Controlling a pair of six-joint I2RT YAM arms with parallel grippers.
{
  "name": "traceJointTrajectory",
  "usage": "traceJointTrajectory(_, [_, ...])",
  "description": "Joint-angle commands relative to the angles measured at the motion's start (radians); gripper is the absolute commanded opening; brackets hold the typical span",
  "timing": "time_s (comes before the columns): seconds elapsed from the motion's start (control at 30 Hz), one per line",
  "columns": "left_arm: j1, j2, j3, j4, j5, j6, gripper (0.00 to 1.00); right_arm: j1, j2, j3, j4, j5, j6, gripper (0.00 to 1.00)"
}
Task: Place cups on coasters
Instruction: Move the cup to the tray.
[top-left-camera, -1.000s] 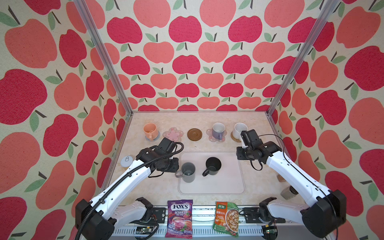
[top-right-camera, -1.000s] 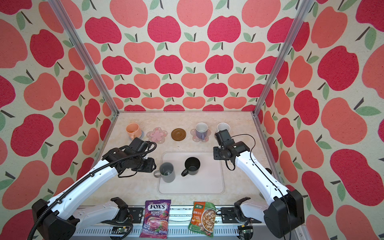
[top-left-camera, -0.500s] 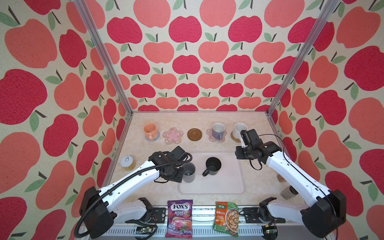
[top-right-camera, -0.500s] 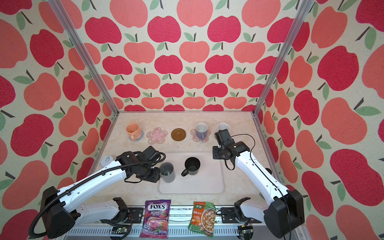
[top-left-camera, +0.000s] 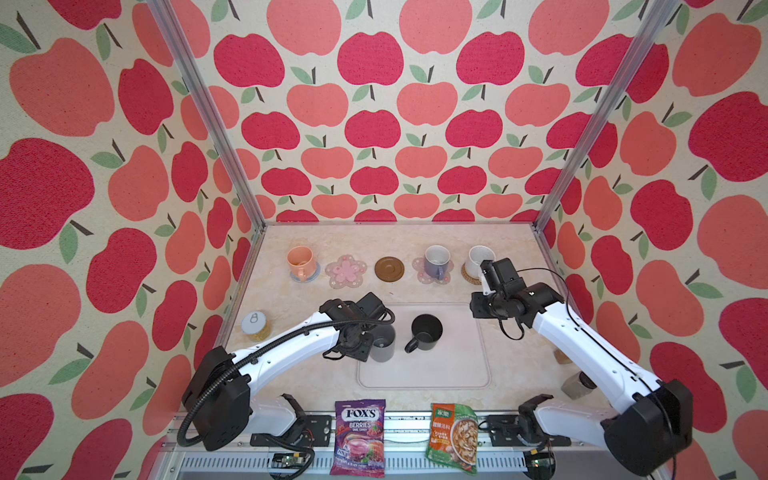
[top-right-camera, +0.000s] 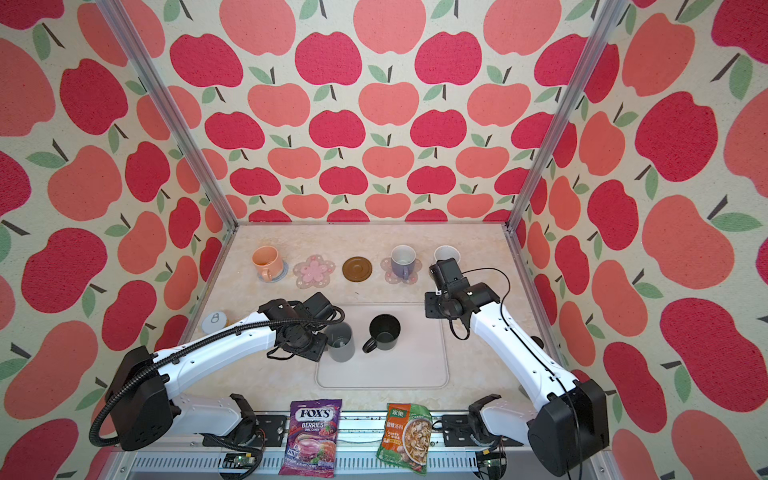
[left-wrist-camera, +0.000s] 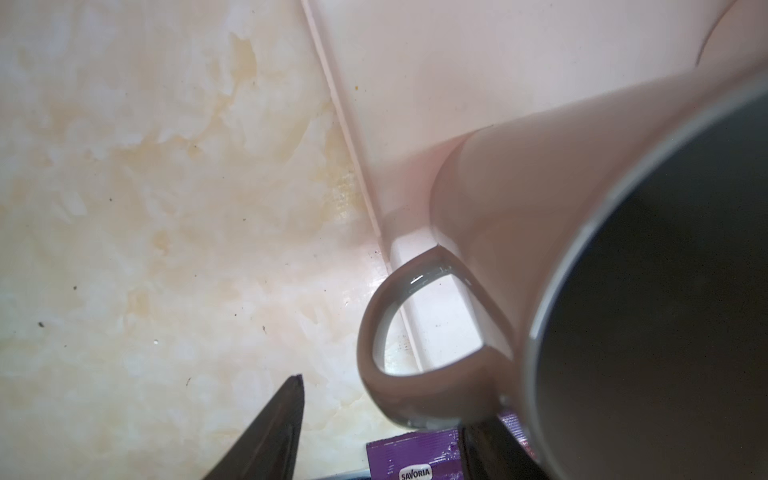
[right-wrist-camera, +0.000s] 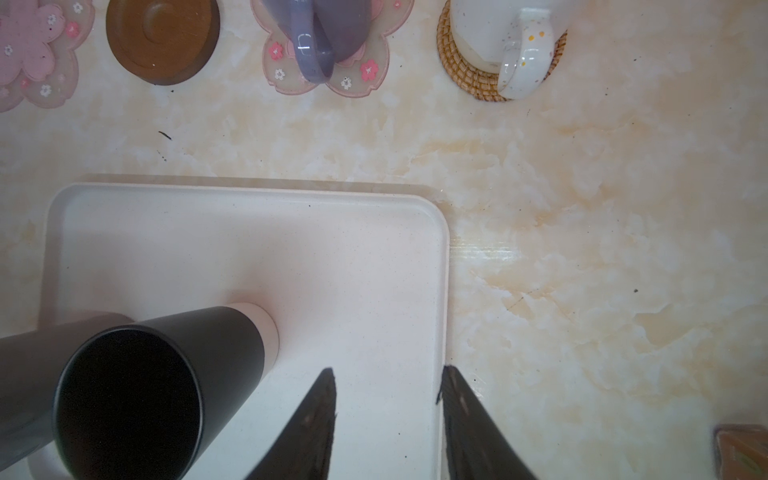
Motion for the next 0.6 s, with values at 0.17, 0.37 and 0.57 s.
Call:
traceJointTrajectory(0.17, [0.0, -0.012, -0.052, 0.191, 0.076, 0.11, 0.6, 0.005, -0.013, -0.01, -0.022, 0.026, -0.009, 0.45])
traceJointTrajectory(0.37, [-0.002, 0.006, -0.05, 0.233, 0.104, 0.117, 0.6, 0.005, -0.012, -0.016, -0.023, 0.029, -0.011, 0.45])
traceJointTrajectory(0.57, [-0.023, 0.005, -0.044, 0.252, 0.155, 0.155, 0.59, 0.005, -0.014, -0.015, -0.029, 0.033, -0.013, 0.45])
